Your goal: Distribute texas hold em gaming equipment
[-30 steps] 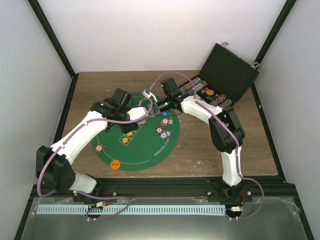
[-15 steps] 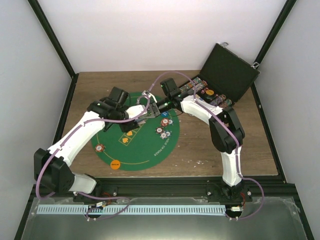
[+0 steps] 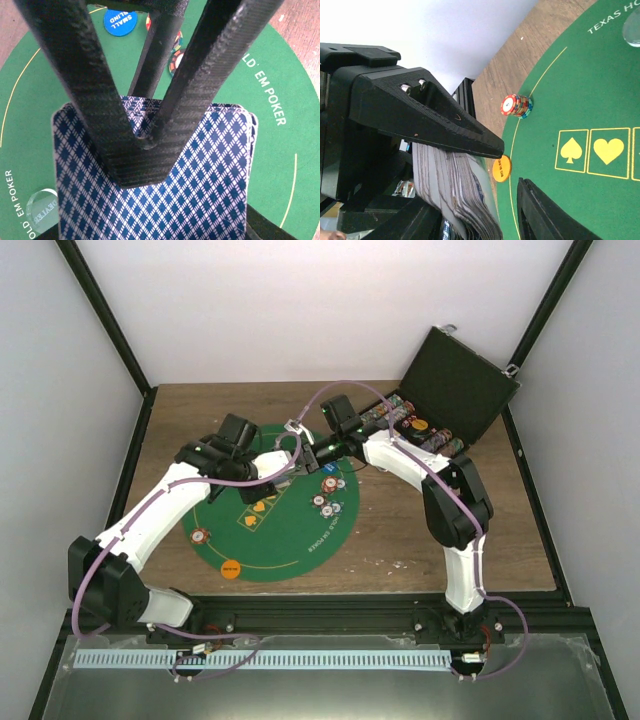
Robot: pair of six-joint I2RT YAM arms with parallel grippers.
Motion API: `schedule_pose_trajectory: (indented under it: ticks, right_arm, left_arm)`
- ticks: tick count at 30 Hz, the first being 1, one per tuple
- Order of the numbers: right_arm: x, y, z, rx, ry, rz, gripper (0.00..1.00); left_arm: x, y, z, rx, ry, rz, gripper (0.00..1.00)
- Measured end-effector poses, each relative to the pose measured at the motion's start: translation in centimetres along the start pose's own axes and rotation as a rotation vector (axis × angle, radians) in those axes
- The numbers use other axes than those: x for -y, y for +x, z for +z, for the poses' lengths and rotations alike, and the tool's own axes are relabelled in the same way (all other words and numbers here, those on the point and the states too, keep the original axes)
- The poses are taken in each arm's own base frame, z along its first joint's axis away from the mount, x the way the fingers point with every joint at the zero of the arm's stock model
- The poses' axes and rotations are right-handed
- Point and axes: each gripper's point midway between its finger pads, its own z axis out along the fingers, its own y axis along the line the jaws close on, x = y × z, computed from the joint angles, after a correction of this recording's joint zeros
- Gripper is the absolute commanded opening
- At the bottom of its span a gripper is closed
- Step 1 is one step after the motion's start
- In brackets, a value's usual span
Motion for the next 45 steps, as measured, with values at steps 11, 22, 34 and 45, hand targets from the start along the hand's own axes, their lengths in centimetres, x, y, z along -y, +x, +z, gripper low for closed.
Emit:
schedule_pose_trajectory:
  ticks: [11, 22, 34, 45]
  right_arm:
    - [0.5, -0.2, -0.7, 0.015, 0.107, 0.007, 0.39]
    - [0.3, -0.2, -1.5, 0.019, 0.148, -0.008, 0.27]
    - [-0.1, -0.2, -2.1, 0.022, 0.178, -0.019, 0.20]
    - [-0.2, 0.1, -2.5, 0.015, 0.211, -0.013, 0.07]
  left_arm:
    - [-0.1, 0.4, 0.3, -0.014, -0.011, 0.008, 0.43]
    - [-0.1, 0.5, 0.4, -0.018, -0.012, 0.007, 0.44]
    - [0.0, 0.8, 0.6, -0.023, -0.008, 0.011, 0.44]
    - [0.2, 1.1, 0.8, -0.031, -0.005, 0.014, 0.44]
